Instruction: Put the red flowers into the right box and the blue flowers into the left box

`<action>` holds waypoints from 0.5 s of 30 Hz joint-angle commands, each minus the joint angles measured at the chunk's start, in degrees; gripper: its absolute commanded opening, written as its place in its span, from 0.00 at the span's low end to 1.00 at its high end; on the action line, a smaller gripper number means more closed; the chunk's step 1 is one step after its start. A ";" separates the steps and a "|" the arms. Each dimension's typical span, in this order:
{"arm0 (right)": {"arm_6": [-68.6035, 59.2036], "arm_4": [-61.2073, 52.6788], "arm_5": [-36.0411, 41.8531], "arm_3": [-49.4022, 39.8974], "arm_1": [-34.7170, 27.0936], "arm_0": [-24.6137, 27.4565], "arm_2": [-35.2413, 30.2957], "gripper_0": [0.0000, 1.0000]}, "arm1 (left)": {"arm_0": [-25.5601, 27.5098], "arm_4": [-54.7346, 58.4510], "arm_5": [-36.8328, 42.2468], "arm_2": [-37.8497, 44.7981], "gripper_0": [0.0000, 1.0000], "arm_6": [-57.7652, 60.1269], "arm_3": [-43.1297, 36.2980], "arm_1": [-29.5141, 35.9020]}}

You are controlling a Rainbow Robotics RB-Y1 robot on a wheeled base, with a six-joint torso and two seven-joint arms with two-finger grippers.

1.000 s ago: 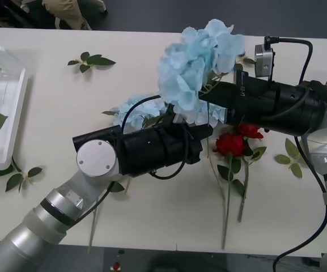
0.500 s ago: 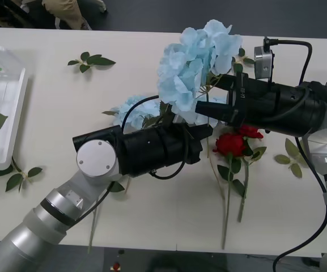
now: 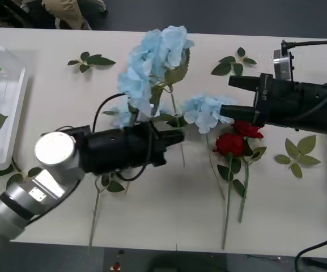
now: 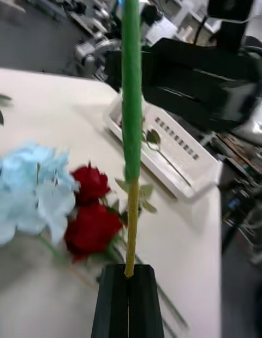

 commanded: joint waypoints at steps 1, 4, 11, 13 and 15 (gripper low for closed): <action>-0.74 -0.14 0.33 -0.15 -8.46 3.53 -0.11 1.00 | -1.33 9.33 10.66 3.57 0.00 -3.93 -3.32 14.28; -0.74 -1.02 0.33 1.34 -13.21 5.90 -0.11 1.00 | 1.22 11.27 19.01 9.37 0.00 -3.93 -3.24 20.52; -0.74 -6.12 7.36 12.68 -23.40 7.22 0.07 1.00 | 7.46 7.58 36.67 26.51 0.00 -2.56 4.85 28.43; -0.74 -7.17 9.73 15.40 -24.72 6.96 0.07 1.00 | 7.46 3.88 39.05 30.12 0.00 -2.30 7.75 30.19; -0.74 -7.44 12.19 17.69 -25.86 6.34 0.07 1.00 | 7.46 -3.41 41.60 35.65 0.00 -1.68 10.74 32.48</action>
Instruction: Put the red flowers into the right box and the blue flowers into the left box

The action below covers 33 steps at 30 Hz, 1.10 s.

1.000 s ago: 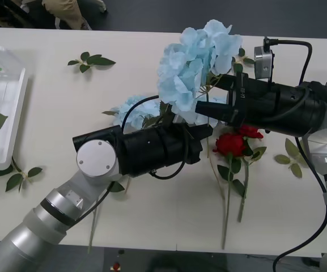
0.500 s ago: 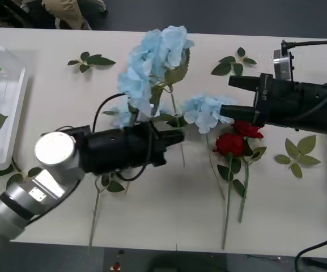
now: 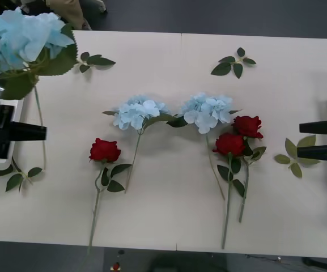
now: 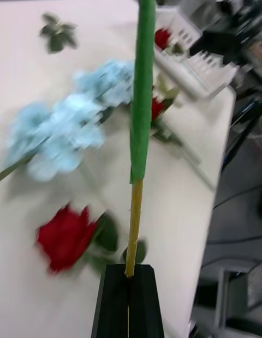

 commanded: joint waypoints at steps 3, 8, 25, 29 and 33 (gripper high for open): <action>-5.71 -0.81 3.43 2.94 -3.30 -1.85 0.19 1.00 | -1.04 -18.30 4.85 10.66 0.00 -0.80 6.36 7.43; -14.94 2.45 1.77 0.65 -3.48 -2.29 1.42 1.00 | -1.84 -34.65 4.50 17.16 0.00 -0.54 6.98 9.45; -50.88 28.02 -23.81 -14.55 -4.35 -7.21 25.50 1.00 | -6.41 -74.20 -21.16 8.81 0.00 14.40 17.70 8.05; -56.07 32.06 -26.36 -14.55 -4.35 -10.03 30.86 1.00 | -9.83 -83.17 -22.22 7.40 0.00 18.62 20.60 4.88; -61.26 36.28 -29.79 -14.55 -4.00 -12.58 36.66 1.00 | -11.59 -91.17 -22.57 7.40 0.01 21.61 21.22 1.46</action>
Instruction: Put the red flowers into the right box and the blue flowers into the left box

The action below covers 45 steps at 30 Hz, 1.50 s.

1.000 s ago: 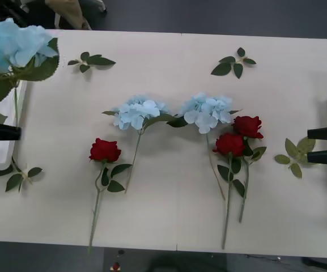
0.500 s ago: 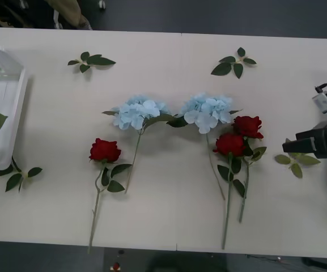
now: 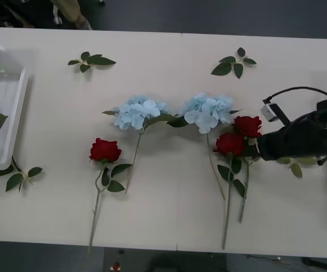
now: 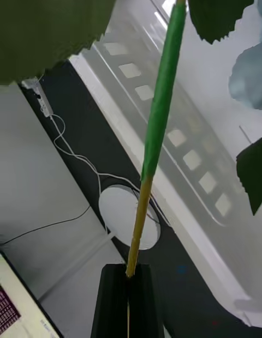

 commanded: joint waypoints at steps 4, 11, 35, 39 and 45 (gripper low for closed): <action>-7.90 6.32 -5.77 -1.05 -1.19 -4.08 7.26 1.00 | -1.95 -8.69 -3.20 2.20 0.36 10.10 -0.54 -4.31; -10.89 12.30 -7.53 -0.61 0.92 -4.08 10.16 1.00 | -1.95 -7.11 -4.08 2.20 0.66 10.71 -0.54 -4.75; -9.31 14.41 -14.91 8.18 5.05 -4.96 12.97 0.00 | -1.95 30.33 33.27 6.42 0.76 25.92 -37.63 -12.92; -9.31 13.53 -15.18 8.18 5.05 -5.31 11.56 0.00 | -1.51 25.50 33.71 0.36 0.76 33.21 -43.60 -20.22; -8.43 6.14 -14.38 7.56 4.69 -5.31 5.41 0.00 | 2.88 17.41 32.30 -7.99 0.76 40.69 -51.95 -27.69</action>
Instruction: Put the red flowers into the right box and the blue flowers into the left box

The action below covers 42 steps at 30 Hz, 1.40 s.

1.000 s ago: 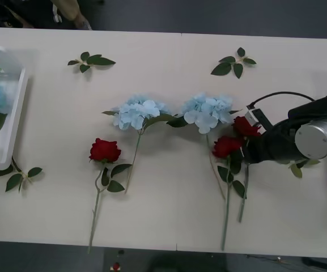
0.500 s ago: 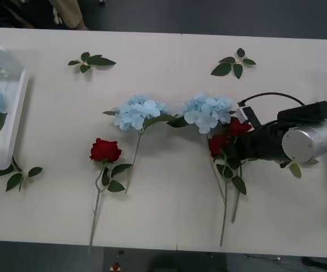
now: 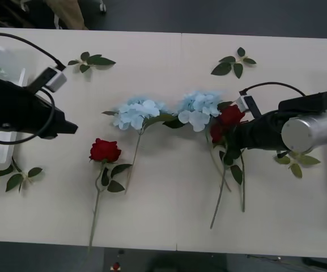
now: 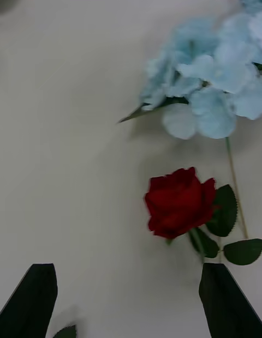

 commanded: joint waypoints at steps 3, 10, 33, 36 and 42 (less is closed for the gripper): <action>1.68 -5.95 4.69 0.76 -1.65 1.22 -8.69 0.00 | 8.38 -7.80 -3.81 -6.36 0.76 9.65 -9.82 -5.75; 3.44 -9.73 11.89 -1.18 -2.53 2.10 -17.40 0.00 | 16.47 -13.43 -6.36 -10.40 0.76 9.48 -12.99 -9.35; 9.86 -10.17 12.86 2.51 -4.46 2.80 -19.94 1.00 | 18.49 -29.51 -7.15 -22.71 0.76 9.91 -9.47 -9.26; 10.56 -10.26 14.71 2.51 -4.90 3.59 -21.35 1.00 | 17.79 -29.86 -9.17 -22.79 0.76 9.48 -6.48 -9.26; 10.65 -10.00 24.81 2.43 -5.60 5.79 -28.56 1.00 | 16.82 -30.66 -10.14 -22.79 0.76 8.86 -3.76 -9.26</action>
